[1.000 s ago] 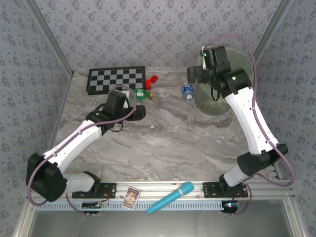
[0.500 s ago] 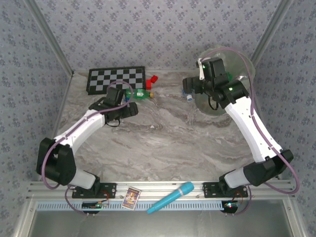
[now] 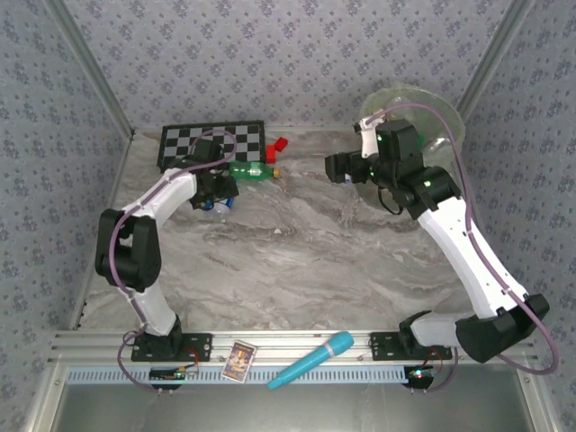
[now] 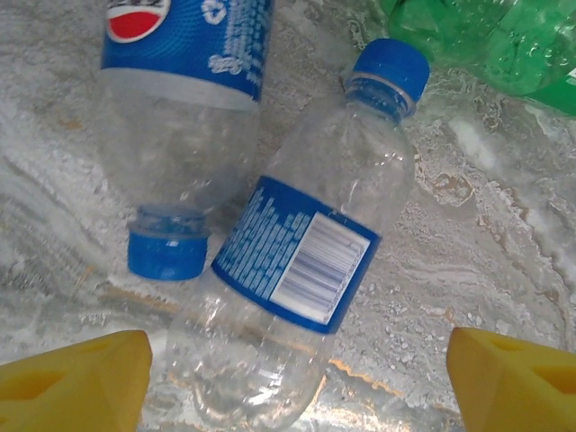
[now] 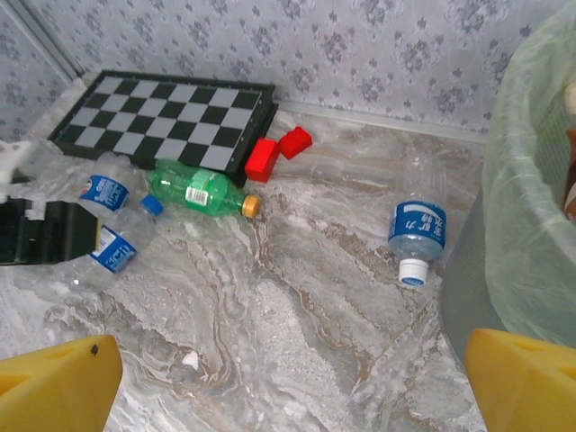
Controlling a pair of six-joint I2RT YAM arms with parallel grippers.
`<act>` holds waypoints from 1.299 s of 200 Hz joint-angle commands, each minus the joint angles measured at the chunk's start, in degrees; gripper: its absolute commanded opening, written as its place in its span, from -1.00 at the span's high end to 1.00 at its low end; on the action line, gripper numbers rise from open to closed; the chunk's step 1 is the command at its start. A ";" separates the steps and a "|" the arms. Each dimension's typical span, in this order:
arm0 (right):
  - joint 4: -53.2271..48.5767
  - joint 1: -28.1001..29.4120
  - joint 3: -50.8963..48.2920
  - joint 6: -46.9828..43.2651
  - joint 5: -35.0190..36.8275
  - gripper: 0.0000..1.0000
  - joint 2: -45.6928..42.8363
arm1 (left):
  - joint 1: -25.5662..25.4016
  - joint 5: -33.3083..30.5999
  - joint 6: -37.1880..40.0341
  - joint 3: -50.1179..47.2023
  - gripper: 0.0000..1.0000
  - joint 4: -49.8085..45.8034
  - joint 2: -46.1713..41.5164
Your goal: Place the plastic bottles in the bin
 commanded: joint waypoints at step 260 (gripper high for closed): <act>5.57 -3.42 -7.74 6.97 -3.86 -0.99 -6.65 | -4.31 0.76 4.33 6.54 -0.44 -4.59 14.65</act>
